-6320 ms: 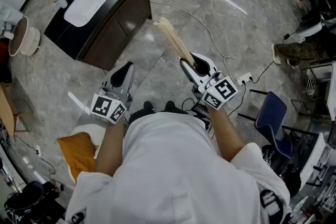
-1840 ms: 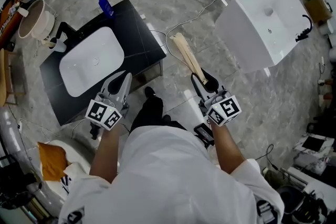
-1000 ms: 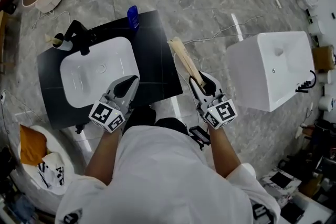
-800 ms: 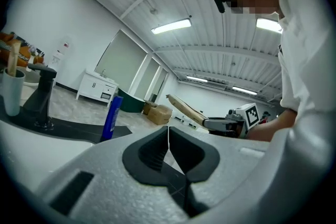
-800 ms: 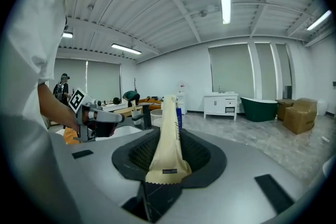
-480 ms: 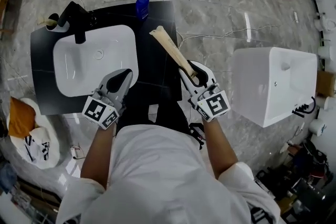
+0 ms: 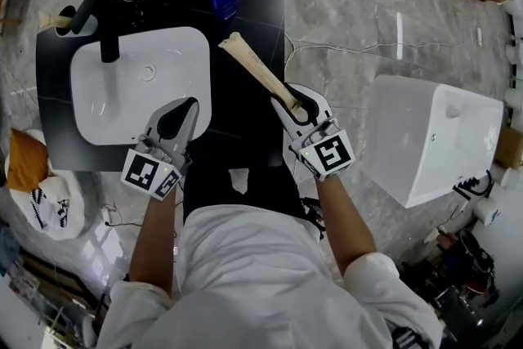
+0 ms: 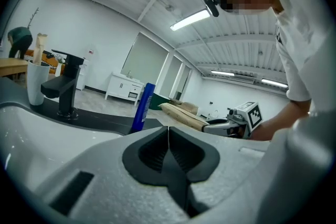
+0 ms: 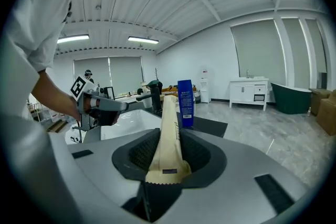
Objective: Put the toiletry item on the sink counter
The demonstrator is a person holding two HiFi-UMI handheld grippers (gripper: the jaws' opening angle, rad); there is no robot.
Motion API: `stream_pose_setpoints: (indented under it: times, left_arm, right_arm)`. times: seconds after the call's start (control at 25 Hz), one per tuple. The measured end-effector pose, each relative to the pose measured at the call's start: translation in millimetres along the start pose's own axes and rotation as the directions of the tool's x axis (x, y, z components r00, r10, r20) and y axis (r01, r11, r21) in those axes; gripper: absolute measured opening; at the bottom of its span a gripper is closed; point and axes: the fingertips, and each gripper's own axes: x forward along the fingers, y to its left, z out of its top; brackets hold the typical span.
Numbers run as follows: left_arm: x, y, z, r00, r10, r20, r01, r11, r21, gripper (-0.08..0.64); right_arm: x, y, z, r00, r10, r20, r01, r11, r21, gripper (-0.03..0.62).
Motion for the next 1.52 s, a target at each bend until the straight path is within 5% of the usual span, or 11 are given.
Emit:
stream_pose_setpoints:
  times: [0.72, 1.52]
  left_arm:
    - [18.0, 5.9, -45.0, 1.0, 0.018, -0.007, -0.019, 0.996, -0.085, 0.021]
    - [15.3, 5.8, -54.2, 1.0, 0.006, -0.009, -0.007, 0.995, -0.102, 0.021]
  right_arm:
    - [44.6, -1.1, -63.6, 0.986, 0.049, -0.161, -0.067, 0.992, -0.105, 0.123]
    - [53.6, 0.3, -81.7, 0.967, 0.014, -0.255, -0.066, 0.979, -0.196, 0.123]
